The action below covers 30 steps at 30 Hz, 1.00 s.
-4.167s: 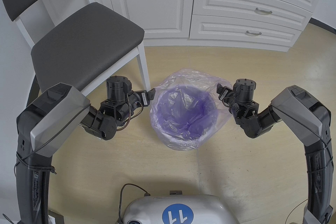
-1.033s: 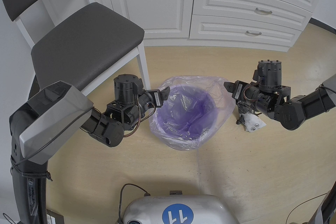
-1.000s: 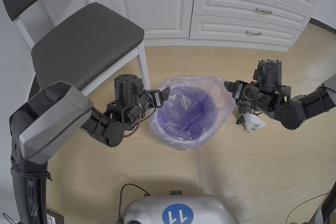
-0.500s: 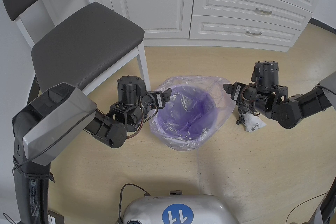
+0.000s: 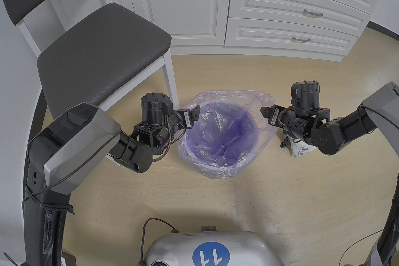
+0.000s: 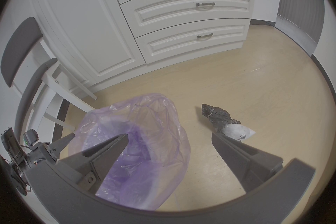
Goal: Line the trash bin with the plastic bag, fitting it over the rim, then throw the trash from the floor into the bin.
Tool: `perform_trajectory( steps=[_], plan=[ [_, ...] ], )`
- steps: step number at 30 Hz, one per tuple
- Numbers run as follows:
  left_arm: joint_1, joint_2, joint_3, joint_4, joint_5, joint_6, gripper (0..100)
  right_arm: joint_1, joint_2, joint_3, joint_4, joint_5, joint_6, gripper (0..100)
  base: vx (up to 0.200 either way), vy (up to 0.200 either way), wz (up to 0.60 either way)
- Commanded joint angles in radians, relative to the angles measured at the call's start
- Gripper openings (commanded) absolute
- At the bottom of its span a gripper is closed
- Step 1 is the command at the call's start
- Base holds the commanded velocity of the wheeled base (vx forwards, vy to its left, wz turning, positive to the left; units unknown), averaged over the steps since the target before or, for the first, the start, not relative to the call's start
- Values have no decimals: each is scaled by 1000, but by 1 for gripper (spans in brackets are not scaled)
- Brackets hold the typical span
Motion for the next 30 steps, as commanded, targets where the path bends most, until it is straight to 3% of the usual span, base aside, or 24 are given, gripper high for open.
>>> perform_trajectory(
  steps=[1,24,30],
  plan=[
    [19,55,-34,0,1,-1,100,-11,49,-17,1,-1,1,100,0,0,0],
    [80,136,-192,8,4,-28,100,-58,182,-104,-82,-9,15,100,0,0,0],
    [80,150,-219,8,4,-48,100,-81,254,-198,-82,-11,83,100,0,0,0]
  ],
)
